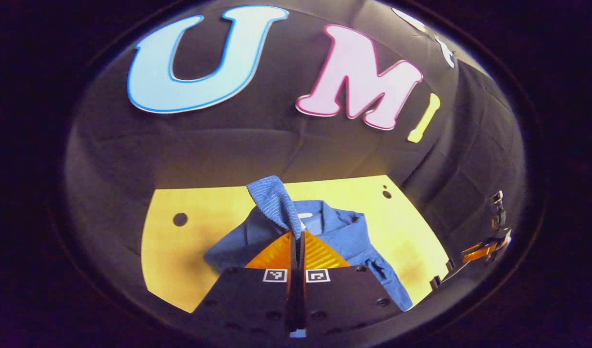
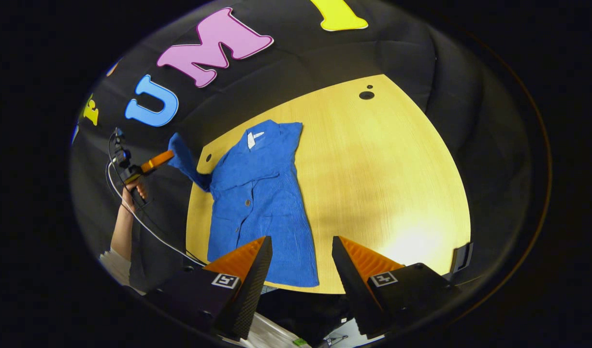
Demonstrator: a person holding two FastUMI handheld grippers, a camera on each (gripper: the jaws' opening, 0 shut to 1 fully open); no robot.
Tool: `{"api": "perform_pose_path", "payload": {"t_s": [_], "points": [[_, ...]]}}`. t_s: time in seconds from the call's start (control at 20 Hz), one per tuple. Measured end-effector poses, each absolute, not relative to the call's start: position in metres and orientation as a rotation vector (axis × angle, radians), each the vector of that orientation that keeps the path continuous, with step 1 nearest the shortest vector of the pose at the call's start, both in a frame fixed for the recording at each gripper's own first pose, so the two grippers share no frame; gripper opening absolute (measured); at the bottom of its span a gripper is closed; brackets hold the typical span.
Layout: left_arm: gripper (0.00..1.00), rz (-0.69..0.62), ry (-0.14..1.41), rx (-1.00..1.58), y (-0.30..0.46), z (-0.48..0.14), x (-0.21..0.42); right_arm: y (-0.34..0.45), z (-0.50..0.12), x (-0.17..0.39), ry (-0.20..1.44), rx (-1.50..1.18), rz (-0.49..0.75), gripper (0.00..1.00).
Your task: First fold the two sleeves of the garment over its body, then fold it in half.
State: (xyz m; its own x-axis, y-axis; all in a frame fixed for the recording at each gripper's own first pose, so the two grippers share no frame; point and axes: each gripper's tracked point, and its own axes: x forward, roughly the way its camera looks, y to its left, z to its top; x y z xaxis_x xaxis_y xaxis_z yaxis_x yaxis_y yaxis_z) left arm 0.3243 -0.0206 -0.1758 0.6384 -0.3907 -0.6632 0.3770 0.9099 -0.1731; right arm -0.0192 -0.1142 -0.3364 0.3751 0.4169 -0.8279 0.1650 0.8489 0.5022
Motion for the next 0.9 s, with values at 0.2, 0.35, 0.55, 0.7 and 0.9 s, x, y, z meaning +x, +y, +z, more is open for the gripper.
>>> {"api": "perform_pose_path", "payload": {"t_s": [0.2, 0.35, 0.55, 0.7, 0.9], "points": [[0.00, -0.513, 0.869, 0.013, -0.099, -0.226, 0.343, -0.127, -0.349, -0.040, 1.211, 0.609, 0.131, 0.82], [0.00, -0.505, 0.966, -0.015, -0.128, -0.258, 0.365, -0.133, -0.357, -0.045, 1.218, 0.663, 0.088, 0.82], [0.00, -0.453, 1.076, -0.017, -0.158, -0.312, 0.361, -0.143, -0.362, -0.048, 1.233, 0.656, 0.087, 0.82], [0.00, -0.440, 1.121, 0.018, -0.169, -0.335, 0.360, -0.153, -0.371, -0.042, 1.255, 0.674, 0.064, 0.82], [0.03, -0.420, 1.169, 0.037, -0.181, -0.356, 0.362, -0.151, -0.384, -0.034, 1.291, 0.649, 0.081, 0.82]]}}
